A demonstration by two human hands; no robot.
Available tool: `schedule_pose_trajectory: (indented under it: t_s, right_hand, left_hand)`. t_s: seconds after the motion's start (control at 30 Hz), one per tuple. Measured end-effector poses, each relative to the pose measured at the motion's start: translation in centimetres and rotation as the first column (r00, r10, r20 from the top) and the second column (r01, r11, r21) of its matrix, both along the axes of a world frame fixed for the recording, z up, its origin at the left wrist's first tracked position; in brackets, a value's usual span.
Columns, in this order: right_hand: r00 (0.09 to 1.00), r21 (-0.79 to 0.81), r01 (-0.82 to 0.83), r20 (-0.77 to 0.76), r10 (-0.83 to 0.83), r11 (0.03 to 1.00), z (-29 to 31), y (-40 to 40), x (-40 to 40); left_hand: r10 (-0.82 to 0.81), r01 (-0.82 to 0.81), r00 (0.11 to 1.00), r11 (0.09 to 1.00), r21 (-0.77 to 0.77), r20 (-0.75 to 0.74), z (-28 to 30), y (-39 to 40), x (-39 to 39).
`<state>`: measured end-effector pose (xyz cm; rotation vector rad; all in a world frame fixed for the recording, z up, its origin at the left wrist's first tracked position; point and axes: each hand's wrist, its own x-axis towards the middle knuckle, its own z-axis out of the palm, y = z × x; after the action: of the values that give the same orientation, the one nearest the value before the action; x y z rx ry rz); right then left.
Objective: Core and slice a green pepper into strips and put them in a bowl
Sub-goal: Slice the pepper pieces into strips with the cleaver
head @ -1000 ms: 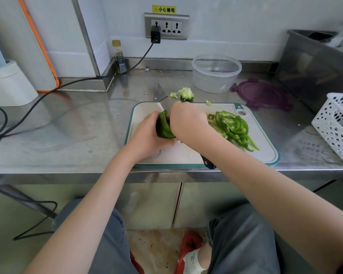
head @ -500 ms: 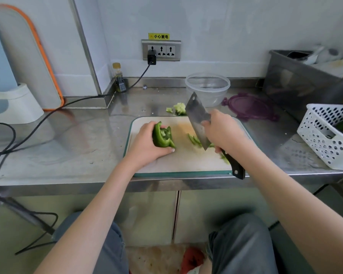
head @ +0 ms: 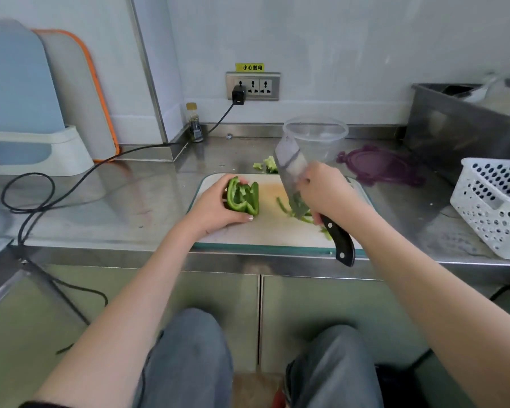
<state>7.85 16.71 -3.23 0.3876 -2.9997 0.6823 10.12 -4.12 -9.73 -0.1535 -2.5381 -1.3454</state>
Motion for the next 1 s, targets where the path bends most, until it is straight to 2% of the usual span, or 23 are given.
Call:
schedule_pose_trajectory:
  t_s: [0.1, 0.27, 0.33, 0.5, 0.67, 0.77, 1.0]
  right_hand:
    - [0.996, -0.075, -0.054, 0.066, 0.059, 0.996, -0.2, -0.5, 0.0]
    - [0.965, -0.008, -0.121, 0.233, 0.119, 0.993, -0.7, -1.5, -0.6]
    - [0.964, -0.045, -0.103, 0.24, 0.111, 0.994, -0.5, -1.7, -0.6]
    - [0.965, 0.01, -0.068, 0.253, 0.063, 0.998, -0.6, -2.6, -0.7]
    - [0.983, 0.033, -0.033, 0.183, 0.026, 0.999, -0.2, -2.8, -0.7]
    - [0.976, -0.002, 0.014, 0.217, -0.014, 1.0, 0.1, -3.0, -0.7]
    - [0.974, 0.021, 0.064, 0.218, -0.067, 0.998, 0.4, -3.0, -0.7]
  left_hand:
    - [-0.015, 0.015, 1.0, 1.0, -0.009, -0.006, 0.1, 0.0, 0.2]
    - [-0.014, 0.014, 1.0, 1.0, -0.019, -0.012, -0.2, -0.1, 0.0]
    - [-0.025, 0.025, 1.0, 0.999, -0.021, -0.006, -0.2, -0.1, -0.1]
    - [-0.055, 0.056, 0.998, 0.998, -0.02, 0.04, -0.1, 0.1, 0.0]
    - [0.01, -0.009, 0.999, 1.0, -0.019, 0.042, 0.3, 0.5, 0.2]
    - [0.037, -0.036, 0.998, 0.999, -0.035, 0.041, 0.3, 0.6, 0.4]
    - [-0.016, 0.019, 0.999, 0.998, -0.062, 0.039, -0.4, 0.2, 0.0]
